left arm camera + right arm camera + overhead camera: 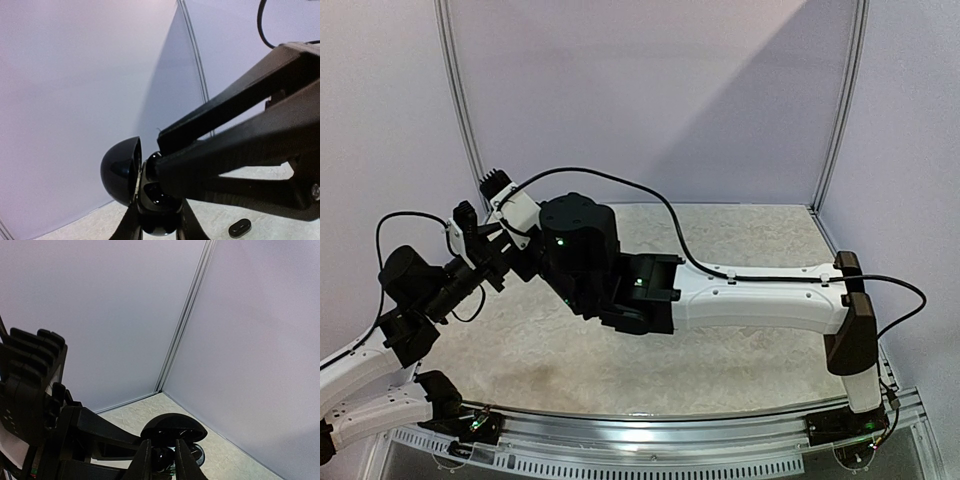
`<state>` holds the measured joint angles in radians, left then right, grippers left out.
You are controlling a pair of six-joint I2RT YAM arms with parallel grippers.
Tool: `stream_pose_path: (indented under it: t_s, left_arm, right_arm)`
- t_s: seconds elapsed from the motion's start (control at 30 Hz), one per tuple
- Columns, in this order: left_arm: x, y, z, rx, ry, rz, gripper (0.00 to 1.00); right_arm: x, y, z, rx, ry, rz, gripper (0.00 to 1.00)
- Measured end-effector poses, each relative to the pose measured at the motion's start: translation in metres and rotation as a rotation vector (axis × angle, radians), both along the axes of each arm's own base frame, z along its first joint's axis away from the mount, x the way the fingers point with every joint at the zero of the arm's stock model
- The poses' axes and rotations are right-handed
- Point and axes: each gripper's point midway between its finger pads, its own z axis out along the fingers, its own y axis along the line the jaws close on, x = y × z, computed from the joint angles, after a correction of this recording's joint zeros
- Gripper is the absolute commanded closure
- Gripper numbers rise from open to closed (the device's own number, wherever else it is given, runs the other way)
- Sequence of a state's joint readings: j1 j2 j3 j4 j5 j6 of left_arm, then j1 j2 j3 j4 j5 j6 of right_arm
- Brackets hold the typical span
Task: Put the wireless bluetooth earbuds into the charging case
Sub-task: Insert the left earbud into the left side groove of the charging case.
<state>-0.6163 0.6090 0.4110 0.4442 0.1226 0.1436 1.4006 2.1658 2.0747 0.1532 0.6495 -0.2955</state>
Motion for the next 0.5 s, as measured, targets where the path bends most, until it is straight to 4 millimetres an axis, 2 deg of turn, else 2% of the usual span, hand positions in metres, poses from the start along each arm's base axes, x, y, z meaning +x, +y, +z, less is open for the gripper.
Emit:
stream_pose_path:
  t_s: [0.5]
  left_arm:
    - [0.0, -0.0028, -0.0023, -0.029, 0.039, -0.025, 1.0]
  right_arm:
    - [0.0016, -0.0001, -0.0075, -0.02, 0.013, -0.011, 0.83]
